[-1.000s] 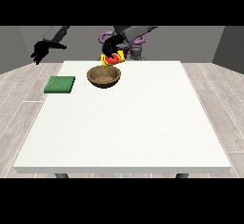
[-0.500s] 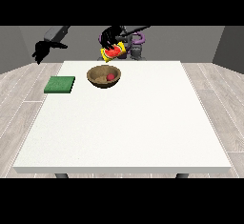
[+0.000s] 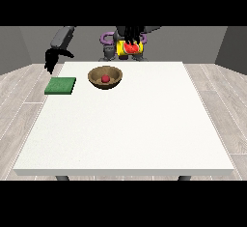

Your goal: Pick the cup and pour the ball into the bowl, then pick the bowl and place it on the pad

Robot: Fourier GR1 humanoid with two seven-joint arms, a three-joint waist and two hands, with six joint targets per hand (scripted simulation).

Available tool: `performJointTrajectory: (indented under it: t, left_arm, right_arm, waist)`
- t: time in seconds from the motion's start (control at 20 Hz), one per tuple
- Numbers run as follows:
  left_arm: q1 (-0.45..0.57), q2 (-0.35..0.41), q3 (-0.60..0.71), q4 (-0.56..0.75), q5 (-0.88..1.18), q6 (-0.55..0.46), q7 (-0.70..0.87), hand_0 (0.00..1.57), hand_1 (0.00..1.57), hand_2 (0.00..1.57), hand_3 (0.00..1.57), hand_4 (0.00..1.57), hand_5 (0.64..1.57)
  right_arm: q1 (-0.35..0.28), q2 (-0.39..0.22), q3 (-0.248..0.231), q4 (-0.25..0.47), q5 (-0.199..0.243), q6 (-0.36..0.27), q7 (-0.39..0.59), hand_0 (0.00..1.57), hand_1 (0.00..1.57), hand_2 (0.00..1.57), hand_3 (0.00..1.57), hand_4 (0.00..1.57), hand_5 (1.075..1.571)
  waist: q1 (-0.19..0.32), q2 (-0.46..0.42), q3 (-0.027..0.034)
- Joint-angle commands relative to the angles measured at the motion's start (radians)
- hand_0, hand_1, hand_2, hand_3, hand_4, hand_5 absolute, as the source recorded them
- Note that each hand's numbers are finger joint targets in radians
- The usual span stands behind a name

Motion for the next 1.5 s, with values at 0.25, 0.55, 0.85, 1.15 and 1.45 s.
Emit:
performJointTrajectory:
  t: [0.25, 0.55, 0.85, 1.15, 1.45]
  left_arm:
    - [0.138, 0.004, 0.349, -0.091, 0.503, 0.133, -0.202, 1.29, 1.29, 1.57, 1.53, 1.0, 1.564]
    - [0.167, -0.047, 0.505, -0.102, 0.826, 0.1, -0.388, 0.78, 0.78, 0.7, 0.09, 0.86, 1.531]
    - [0.214, -0.055, 0.613, 0.011, 1.03, 0.075, -0.535, 0.0, 0.0, 0.0, 0.0, 0.0, 1.531]
    - [0.26, -0.023, 0.624, 0.063, 1.075, 0.005, -0.56, 0.0, 0.0, 0.0, 0.0, 0.0, 1.527]
    - [0.26, -0.026, 0.613, 0.08, 1.071, 0.034, -0.586, 0.0, 0.0, 0.0, 0.0, 0.0, 1.546]
  right_arm:
    - [-0.029, 0.072, -0.002, -0.048, -0.016, -0.078, 0.009, 0.0, 0.0, 0.0, 0.0, 0.24, 1.561]
    - [-0.056, 0.134, 0.023, -0.093, -0.023, -0.085, 0.02, 0.0, 0.0, 0.0, 0.0, 0.38, 1.569]
    - [-0.066, 0.226, 0.108, -0.179, 0.018, -0.132, 0.07, 0.0, 0.0, 0.0, 0.0, 0.33, 1.559]
    - [-0.02, 0.209, 0.126, -0.152, 0.025, -0.105, 0.085, 0.0, 0.0, 0.0, 0.0, 0.0, 1.545]
    - [-0.001, 0.283, 0.149, -0.112, 0.032, -0.152, 0.07, 0.0, 0.0, 0.0, 0.0, 0.19, 1.549]
  waist:
    - [0.046, 0.114, -0.0025]
    - [0.024, 0.203, -0.0013]
    - [-0.083, 0.216, 0.0012]
    - [-0.093, 0.138, 0.0033]
    - [-0.089, 0.126, 0.0035]
